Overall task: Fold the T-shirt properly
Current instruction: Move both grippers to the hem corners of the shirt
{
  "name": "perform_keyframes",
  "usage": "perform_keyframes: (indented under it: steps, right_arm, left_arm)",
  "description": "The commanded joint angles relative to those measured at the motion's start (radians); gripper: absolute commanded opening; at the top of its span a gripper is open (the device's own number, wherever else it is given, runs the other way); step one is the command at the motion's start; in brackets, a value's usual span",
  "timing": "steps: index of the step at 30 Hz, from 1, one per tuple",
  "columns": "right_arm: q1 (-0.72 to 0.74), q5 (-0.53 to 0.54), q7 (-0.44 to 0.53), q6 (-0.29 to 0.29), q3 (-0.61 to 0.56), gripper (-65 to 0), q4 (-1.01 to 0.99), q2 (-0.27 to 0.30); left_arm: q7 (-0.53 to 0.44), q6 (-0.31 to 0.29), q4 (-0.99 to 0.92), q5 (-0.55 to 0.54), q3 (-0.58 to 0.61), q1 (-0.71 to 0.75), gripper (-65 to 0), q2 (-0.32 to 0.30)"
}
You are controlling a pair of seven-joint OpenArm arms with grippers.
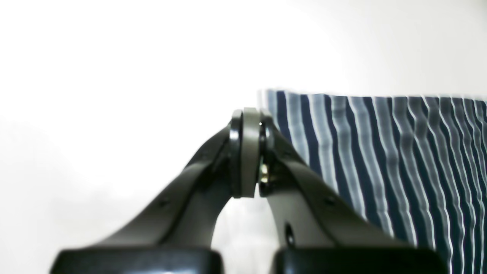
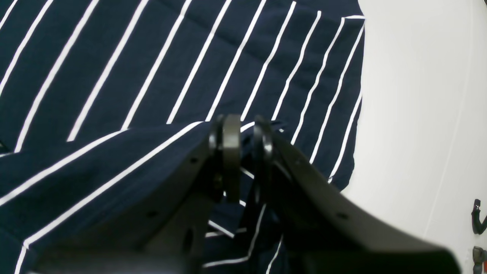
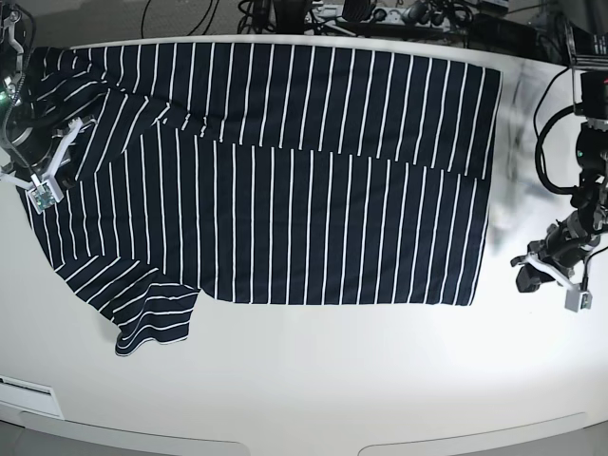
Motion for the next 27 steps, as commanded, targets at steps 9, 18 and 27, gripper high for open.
perform_keyframes:
  steps: [9, 18, 27]
  right_arm:
    - [0.005, -0.003, 0.031, -0.003, 0.011, -55.1, 0.012, 0.019]
    - [0.008, 0.000, 0.039, -0.003, 0.011, -55.1, 0.012, 0.019]
    - [0.016, 0.000, 0.038, -0.004, 0.011, -55.1, 0.012, 0.019]
  left_arm:
    - [0.094, 0.019, -0.213, -0.063, -0.014, -0.121, -29.2, -0.020]
    - [0.156, -0.018, -0.289, -0.071, 0.032, -0.243, -29.2, 0.061]
    - [0.159, -0.030, -0.420, -0.062, 0.122, -0.298, -29.2, 0.164]
